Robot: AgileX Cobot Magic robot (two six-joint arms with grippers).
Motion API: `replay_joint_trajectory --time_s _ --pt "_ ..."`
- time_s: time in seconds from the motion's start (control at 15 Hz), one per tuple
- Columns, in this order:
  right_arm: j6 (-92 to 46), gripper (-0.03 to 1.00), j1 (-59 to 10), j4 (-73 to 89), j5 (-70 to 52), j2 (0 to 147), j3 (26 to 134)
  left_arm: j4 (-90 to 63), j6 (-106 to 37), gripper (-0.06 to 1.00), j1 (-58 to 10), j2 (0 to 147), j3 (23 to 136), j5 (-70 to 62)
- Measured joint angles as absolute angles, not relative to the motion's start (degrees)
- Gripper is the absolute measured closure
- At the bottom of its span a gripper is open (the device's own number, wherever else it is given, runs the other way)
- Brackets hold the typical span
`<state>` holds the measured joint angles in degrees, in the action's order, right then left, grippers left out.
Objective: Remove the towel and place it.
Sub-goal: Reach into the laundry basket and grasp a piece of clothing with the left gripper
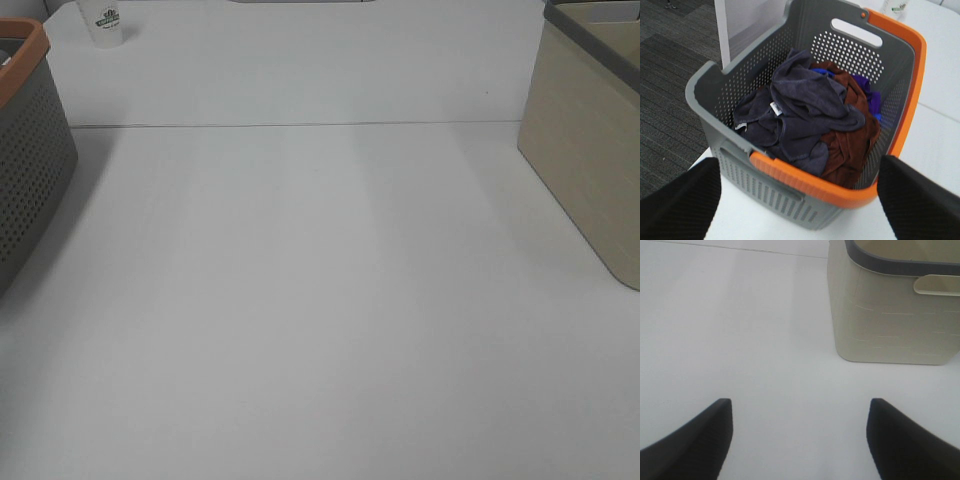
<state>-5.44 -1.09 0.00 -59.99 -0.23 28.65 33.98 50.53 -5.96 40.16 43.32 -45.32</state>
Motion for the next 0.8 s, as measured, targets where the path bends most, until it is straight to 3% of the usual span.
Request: replay_joint_trajectory --time_s 0.33,0.8 --pt "-5.4 0.23 -1.1 0.0 -60.0 -0.2 28.6 47.8 77.7 0.2 -6.0 61.9 52.7 -42.5" --pt "-5.4 0.23 -1.1 0.0 -60.0 -0.2 28.6 53.9 94.4 0.2 -5.6 84.9 67.4 -41.2"
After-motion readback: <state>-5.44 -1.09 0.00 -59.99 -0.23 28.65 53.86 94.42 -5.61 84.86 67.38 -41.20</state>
